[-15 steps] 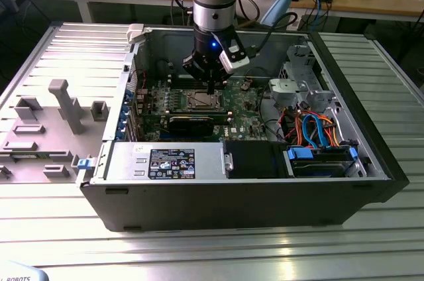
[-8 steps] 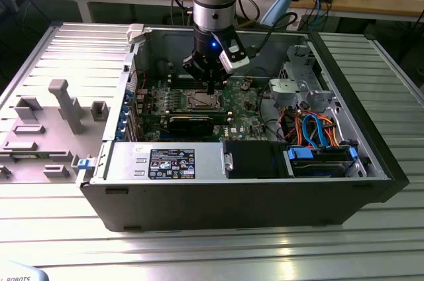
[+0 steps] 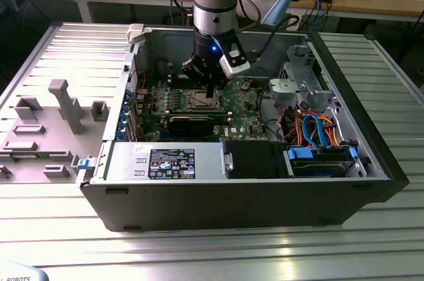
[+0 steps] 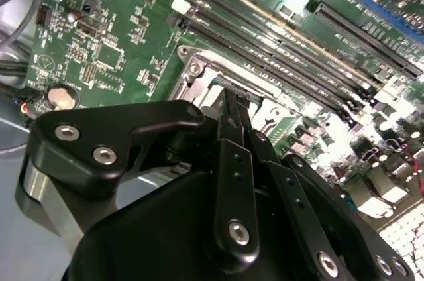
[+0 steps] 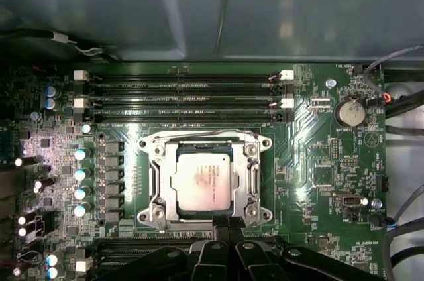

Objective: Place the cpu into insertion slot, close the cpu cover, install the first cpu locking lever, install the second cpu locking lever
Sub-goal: 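Install the second cpu locking lever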

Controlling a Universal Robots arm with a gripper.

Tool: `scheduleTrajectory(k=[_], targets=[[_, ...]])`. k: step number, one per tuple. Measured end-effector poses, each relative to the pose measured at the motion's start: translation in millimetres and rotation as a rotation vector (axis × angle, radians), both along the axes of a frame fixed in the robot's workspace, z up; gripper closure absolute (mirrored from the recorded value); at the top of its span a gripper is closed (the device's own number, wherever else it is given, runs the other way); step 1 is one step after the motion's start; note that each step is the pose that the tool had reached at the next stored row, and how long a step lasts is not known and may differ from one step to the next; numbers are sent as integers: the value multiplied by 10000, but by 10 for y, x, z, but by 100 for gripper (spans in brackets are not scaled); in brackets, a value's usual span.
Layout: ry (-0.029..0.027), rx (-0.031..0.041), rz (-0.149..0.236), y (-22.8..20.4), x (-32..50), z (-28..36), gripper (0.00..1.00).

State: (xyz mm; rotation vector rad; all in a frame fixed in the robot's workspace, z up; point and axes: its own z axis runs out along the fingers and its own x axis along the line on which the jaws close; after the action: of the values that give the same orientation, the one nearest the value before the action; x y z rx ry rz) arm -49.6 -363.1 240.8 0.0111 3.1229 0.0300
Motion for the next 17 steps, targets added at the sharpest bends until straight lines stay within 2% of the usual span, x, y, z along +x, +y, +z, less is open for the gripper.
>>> scheduleTrajectory(k=[1, 3, 4, 5, 8, 9, 10, 11, 12, 14, 15, 16, 17], targets=[[75, 3, -18, -2, 0, -1, 89], [324, 1, -59, -12, 0, 6, 89], [374, 8, -79, -20, 0, 12, 89], [401, 14, -105, -44, 0, 19, 89], [402, 33, -151, -86, 0, 82, 89], [403, 40, -173, -114, 0, 92, 89], [408, 98, -177, -146, 1, 92, 89], [425, 158, -175, -169, 1, 90, 89], [434, 188, -174, -190, 1, 84, 89], [446, 210, -174, -216, 1, 61, 89], [466, 225, -175, -230, -27, 6, 89], [485, 723, -145, -279, -190, -52, 89], [508, 931, -140, -406, -232, -69, 89]])
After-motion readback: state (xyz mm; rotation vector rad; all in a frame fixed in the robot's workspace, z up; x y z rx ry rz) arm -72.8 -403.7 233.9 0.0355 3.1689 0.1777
